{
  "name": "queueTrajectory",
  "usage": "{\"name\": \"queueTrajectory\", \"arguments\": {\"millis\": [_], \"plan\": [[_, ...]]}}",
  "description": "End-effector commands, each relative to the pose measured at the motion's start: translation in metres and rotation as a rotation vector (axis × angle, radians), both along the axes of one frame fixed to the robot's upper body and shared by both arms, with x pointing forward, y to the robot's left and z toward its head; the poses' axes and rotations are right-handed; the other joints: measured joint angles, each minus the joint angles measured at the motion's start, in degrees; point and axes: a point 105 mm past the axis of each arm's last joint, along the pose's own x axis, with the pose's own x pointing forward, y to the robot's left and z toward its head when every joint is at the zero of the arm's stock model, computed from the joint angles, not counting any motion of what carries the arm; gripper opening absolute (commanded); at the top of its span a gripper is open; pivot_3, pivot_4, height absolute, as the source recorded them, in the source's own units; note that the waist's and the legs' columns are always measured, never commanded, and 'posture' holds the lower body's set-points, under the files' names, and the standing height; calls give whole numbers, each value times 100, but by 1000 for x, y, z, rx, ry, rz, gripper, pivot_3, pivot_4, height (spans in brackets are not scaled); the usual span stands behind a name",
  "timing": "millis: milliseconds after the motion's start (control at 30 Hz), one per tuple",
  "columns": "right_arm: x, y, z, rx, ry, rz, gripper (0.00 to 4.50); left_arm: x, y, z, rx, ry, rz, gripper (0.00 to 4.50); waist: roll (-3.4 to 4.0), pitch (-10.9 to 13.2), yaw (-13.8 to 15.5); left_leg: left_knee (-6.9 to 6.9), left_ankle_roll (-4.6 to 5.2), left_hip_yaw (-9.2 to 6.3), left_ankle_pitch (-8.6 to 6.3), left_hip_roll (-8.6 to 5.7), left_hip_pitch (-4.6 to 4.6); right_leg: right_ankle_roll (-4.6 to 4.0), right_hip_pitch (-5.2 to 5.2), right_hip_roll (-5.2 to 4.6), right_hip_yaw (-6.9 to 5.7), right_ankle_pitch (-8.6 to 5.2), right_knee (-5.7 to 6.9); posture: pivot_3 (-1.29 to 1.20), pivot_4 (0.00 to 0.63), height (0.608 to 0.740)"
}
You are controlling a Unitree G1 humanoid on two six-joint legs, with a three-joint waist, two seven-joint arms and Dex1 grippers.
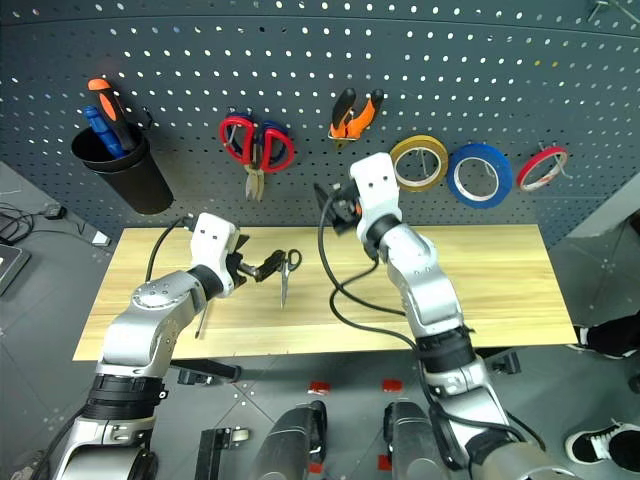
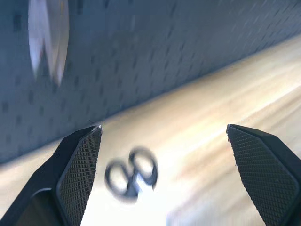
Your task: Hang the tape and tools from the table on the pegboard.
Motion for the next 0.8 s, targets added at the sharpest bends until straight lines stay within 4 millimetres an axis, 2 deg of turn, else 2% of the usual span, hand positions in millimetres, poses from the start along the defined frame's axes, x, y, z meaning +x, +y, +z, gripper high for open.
{"name": "queueTrajectory", "arguments": {"millis": [33,133,267,500,667,800], "plan": [[-36,16,4,-13,26,201,4445,-3,14,-14,24,61,77,4500,0,0,-1,1,1,-1,-1,0,0,0,0,0,-1,0,1,-52,296,740],[-58,20,-14,-63,111,309,4445,-5,20,-27,51,113,112,4500,0,0,9,2,2,-10,-1,0,0,0,1,1,-5,0,3,-57,299,740],[-78,22,-31,-125,163,381,4445,-5,15,-49,103,200,150,4500,-1,0,13,4,3,-15,-2,-4,1,0,5,-1,-7,0,3,-58,300,740],[-82,22,-37,-147,189,385,4445,6,8,-71,127,235,220,4500,-5,1,14,7,3,-19,-2,-7,1,1,6,0,-11,0,5,-65,300,740],[-87,24,-37,-142,205,415,4445,17,0,-79,77,252,276,4500,-7,2,13,8,3,-18,-2,-8,1,1,8,-1,-11,0,4,-75,302,740],[-92,22,-36,-118,232,440,4445,24,-5,-93,58,310,304,4500,-8,2,3,8,3,-18,-2,-8,0,2,8,0,-12,1,4,-80,301,740]]}}
